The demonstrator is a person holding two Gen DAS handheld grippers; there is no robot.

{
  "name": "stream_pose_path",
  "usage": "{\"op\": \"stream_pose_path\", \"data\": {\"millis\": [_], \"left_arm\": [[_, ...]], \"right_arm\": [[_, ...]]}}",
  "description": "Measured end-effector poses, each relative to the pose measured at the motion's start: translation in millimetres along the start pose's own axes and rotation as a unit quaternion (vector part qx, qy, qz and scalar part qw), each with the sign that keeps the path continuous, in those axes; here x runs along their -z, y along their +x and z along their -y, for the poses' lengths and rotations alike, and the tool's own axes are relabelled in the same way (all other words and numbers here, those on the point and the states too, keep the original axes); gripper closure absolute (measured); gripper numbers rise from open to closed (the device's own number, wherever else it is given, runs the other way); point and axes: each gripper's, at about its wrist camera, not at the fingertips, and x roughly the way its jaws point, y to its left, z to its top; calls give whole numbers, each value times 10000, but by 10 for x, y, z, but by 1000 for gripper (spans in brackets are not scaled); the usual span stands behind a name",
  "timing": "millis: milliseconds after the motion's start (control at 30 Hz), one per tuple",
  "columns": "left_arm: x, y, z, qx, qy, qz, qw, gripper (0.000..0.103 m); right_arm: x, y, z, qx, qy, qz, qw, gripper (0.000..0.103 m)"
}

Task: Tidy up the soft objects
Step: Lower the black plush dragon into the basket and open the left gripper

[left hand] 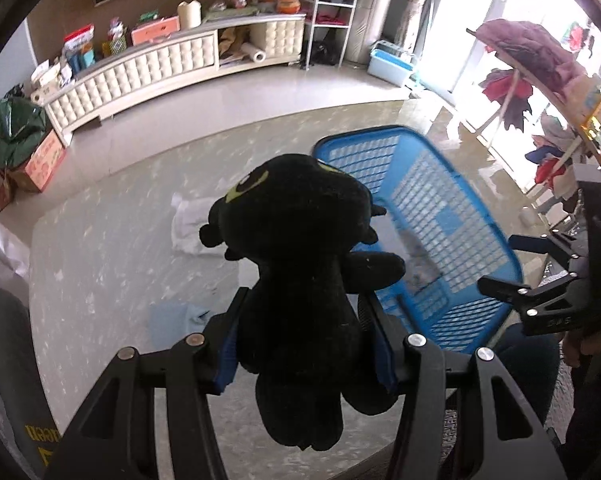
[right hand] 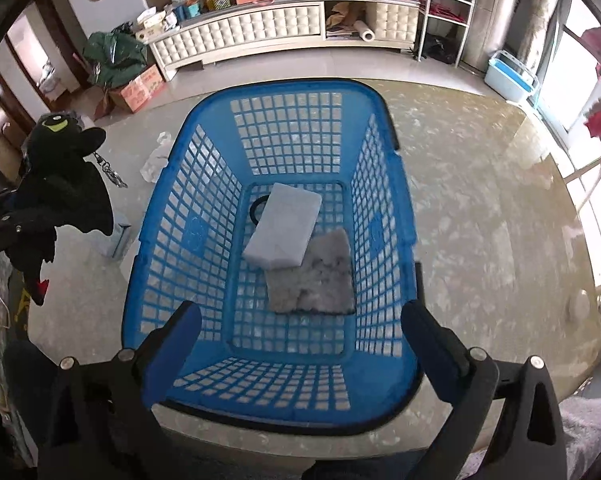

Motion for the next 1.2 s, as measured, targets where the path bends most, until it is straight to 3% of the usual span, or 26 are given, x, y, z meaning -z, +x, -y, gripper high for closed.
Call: {"op": "stream_pose_path", "data": {"millis": [200,667,1000,1200], "left_arm": [[-118,-42,274,162,238,101,9995,51],[-441,321,705,422,621,-36,9972,51],[-555,765,886,347,886,-324,9949,51],[-556,1043,972,425,1341,-439,9891,51]], "right_arm": [[3,-130,119,43,168,207,9996,2],[50,-40,372,148,300,150,9993,2],[52,161,489,105,429,82,9990,2],[73,203,517,189,391,191,9989,2]]}}
